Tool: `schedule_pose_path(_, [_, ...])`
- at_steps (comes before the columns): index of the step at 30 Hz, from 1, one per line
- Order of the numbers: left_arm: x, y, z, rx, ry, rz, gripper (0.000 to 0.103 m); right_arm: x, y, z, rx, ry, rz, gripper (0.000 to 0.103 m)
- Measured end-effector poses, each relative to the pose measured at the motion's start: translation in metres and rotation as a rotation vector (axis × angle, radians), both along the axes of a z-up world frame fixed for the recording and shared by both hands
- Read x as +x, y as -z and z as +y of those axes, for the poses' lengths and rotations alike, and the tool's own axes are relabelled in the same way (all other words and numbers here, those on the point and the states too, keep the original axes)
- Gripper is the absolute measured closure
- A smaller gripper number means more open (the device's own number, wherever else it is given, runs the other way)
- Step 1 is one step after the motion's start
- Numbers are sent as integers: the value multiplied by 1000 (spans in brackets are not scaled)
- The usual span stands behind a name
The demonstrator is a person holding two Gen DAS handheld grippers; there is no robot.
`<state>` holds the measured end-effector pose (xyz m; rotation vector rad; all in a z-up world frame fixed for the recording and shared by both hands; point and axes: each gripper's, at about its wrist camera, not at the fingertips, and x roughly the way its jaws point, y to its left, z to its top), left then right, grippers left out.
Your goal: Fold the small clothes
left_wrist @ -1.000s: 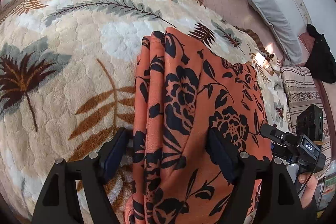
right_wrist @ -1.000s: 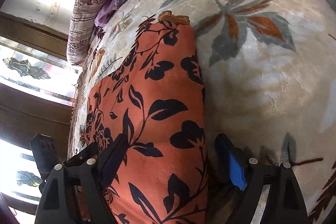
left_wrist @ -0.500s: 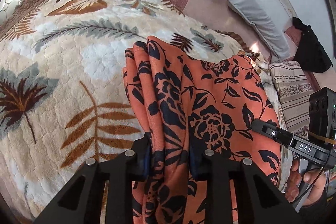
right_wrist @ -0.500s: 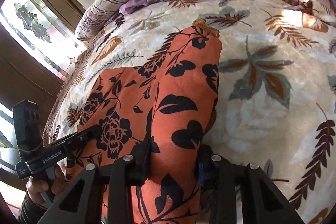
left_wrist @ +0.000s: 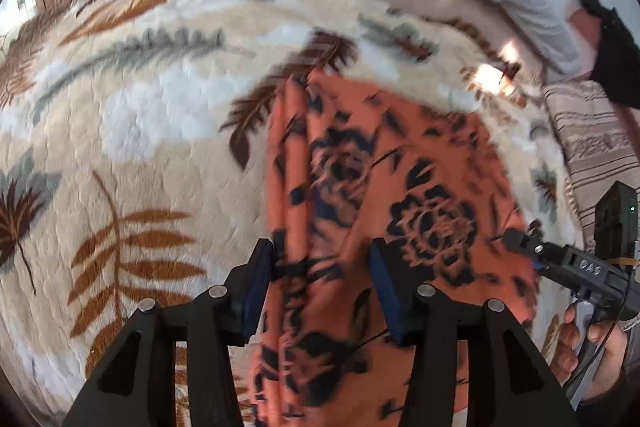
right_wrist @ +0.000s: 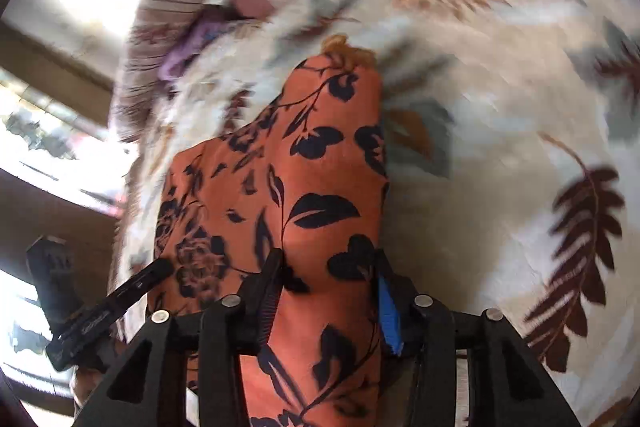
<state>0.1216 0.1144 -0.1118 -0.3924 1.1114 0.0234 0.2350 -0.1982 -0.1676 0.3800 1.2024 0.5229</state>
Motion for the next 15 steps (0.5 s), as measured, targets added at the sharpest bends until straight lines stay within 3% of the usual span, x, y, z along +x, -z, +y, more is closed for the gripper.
schedule_pose_path(2, [-13, -7, 7, 30, -10, -36, 47, -8, 1, -12, 54, 39, -14, 43])
schedule_pose_path(4, [-28, -23, 6, 104, -4, -80, 48, -15, -18, -15, 4, 48, -78, 43])
schedule_pose_path(6, [-43, -34, 4, 110, 6, -114, 48, -20, -45, -17, 26, 49, -156, 42])
schedule_pose_path(8, [-49, -27, -2, 92, 34, -90, 48, -16, -67, -11, 106, 18, -189, 39])
schedule_pose_path(10, [-48, 2, -13, 128, 55, 14, 46, -6, -72, 3, 209, -32, -170, 31])
schedule_pose_path(12, [-57, 11, -10, 96, 16, -11, 45, 13, -53, 16, 272, -37, -109, 22])
schedule_pose_path(14, [-57, 9, -12, 110, 12, -7, 45, 33, -11, 22, 256, 27, 67, 24])
schedule_pose_path(15, [-58, 8, -15, 131, 20, -8, 45, 35, -10, 20, 294, 58, 69, 22])
